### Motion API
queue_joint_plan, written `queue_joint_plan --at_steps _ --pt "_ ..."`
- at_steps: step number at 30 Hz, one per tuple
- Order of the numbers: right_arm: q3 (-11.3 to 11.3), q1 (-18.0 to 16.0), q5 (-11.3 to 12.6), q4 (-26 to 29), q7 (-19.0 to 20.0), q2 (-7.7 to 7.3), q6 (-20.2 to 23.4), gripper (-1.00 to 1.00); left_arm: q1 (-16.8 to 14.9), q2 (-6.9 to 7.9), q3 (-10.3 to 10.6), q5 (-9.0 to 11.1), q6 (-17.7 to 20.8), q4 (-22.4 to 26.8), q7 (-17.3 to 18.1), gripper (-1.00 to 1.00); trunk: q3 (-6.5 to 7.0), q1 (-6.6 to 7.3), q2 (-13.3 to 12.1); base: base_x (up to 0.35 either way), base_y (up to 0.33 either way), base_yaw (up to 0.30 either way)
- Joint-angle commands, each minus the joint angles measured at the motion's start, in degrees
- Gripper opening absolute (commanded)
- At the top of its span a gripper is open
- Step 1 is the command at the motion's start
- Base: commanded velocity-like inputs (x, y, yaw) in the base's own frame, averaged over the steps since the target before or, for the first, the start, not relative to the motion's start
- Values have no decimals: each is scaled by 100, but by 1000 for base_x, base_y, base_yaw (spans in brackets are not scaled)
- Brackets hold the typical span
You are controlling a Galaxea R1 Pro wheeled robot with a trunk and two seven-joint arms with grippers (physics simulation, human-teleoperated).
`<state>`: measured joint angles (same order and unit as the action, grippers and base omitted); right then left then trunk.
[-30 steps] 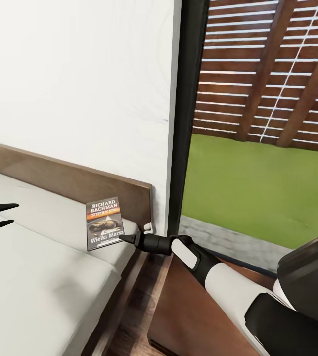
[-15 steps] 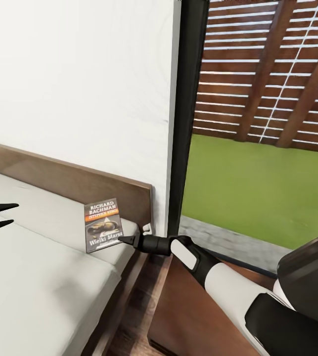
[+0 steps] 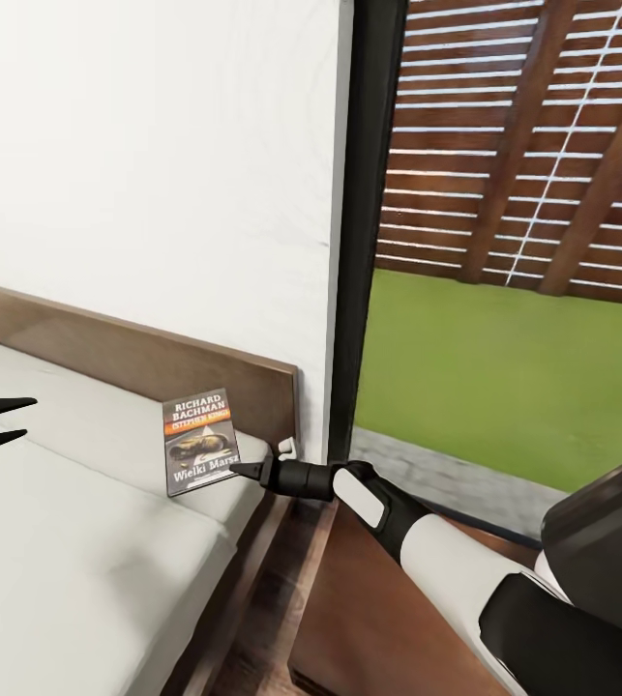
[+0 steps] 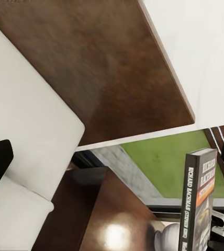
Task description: In the bedroom, move the book from the bed onto either nightstand, and place the two sandals side by side next to the bed.
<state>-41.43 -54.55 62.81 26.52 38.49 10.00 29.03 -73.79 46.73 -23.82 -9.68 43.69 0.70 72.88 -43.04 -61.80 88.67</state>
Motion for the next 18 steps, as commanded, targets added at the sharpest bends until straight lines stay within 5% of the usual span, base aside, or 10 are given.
queue_joint_plan --at_steps 1,18 --pt "-20 -7 47 -7 9 0 24 -100 -4 3 -46 -60 52 0 25 100 4 0 3 0 0 0" --pt "-23 10 47 -2 20 0 23 -100 -4 3 -48 -60 50 0 24 100 156 0 3 0 0 0"
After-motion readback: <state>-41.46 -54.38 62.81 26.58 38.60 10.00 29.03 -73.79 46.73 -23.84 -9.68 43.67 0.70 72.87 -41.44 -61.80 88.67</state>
